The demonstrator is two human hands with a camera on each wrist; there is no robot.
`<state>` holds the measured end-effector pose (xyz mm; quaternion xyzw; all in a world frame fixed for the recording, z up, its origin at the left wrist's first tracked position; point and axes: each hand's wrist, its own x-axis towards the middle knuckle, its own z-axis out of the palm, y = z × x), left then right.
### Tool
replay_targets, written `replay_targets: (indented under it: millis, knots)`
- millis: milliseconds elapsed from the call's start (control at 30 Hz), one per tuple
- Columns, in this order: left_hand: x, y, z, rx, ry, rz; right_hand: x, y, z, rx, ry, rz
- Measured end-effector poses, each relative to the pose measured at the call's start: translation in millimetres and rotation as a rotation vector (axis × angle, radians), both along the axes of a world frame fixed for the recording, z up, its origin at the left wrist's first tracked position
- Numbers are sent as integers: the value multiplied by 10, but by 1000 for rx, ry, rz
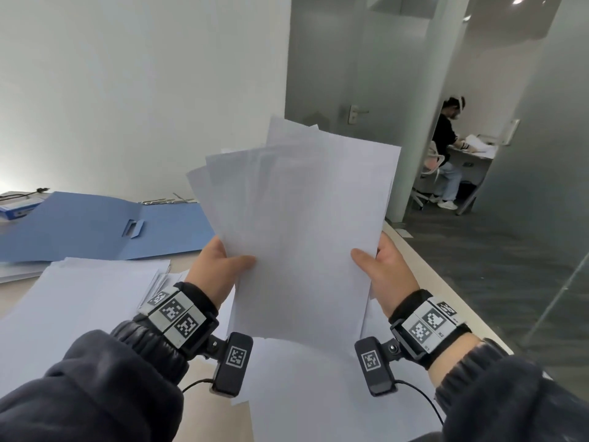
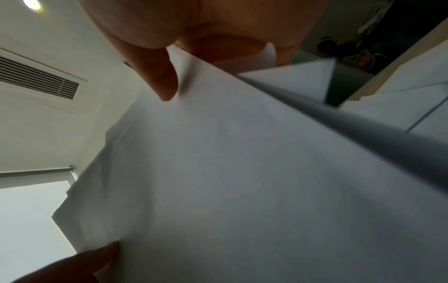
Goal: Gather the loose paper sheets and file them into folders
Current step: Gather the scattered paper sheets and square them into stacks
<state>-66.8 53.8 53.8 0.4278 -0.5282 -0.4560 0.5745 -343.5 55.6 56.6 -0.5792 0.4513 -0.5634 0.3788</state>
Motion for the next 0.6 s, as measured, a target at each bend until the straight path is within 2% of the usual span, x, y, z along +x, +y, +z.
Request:
replay_targets:
  millis: [433,600]
  knots:
    - [-58,95,54,-22,15,-46,-34,158,-73,-18,-67,35]
    - [-123,93,116,-70,-34,-50,13,170,-21,-47,10,36]
